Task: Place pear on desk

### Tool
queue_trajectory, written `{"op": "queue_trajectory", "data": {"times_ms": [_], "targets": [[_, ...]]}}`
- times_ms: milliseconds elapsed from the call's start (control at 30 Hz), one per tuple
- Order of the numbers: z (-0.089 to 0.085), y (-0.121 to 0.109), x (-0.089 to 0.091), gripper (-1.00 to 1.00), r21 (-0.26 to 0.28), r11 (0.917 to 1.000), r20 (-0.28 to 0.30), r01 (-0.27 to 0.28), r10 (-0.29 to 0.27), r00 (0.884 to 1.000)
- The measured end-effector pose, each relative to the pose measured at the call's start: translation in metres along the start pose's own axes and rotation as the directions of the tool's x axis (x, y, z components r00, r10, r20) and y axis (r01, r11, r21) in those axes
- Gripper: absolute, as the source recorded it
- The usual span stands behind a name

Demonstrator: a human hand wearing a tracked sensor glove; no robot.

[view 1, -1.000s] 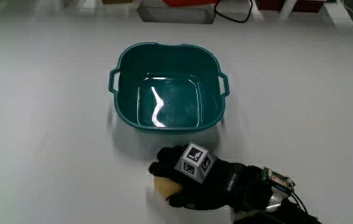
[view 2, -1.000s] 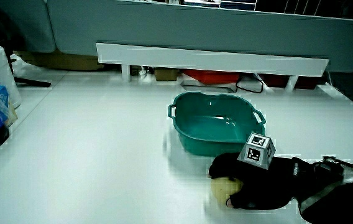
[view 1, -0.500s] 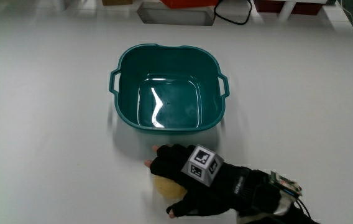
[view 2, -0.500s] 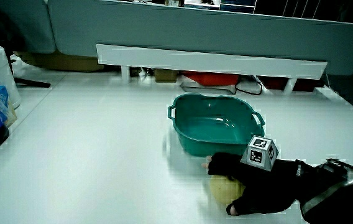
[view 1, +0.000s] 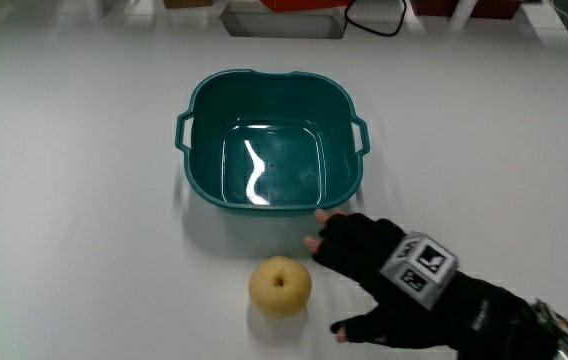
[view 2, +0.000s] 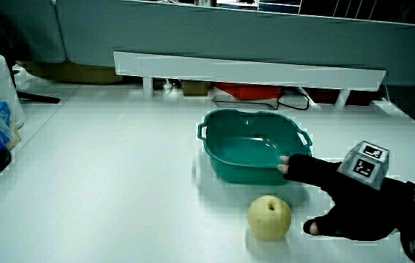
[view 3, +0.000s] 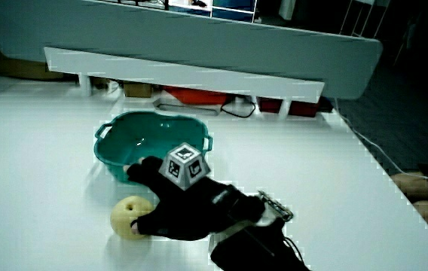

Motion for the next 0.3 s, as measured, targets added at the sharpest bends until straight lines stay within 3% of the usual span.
{"op": "queue_trajectory", "data": {"times_ms": [100, 200, 300], "targets": [[-0.007, -0.020, 0.014, -1.00, 0.054, 0.9979, -0.040, 0.036, -0.034, 0.999], [-0.001, -0.035, 0.017, -1.00, -0.020, 0.9908, -0.044, 0.134, -0.135, 0.990], [-0.002, -0.040, 0.018, -1.00, 0.001, 0.9890, -0.039, 0.148, -0.148, 0.988]]}}
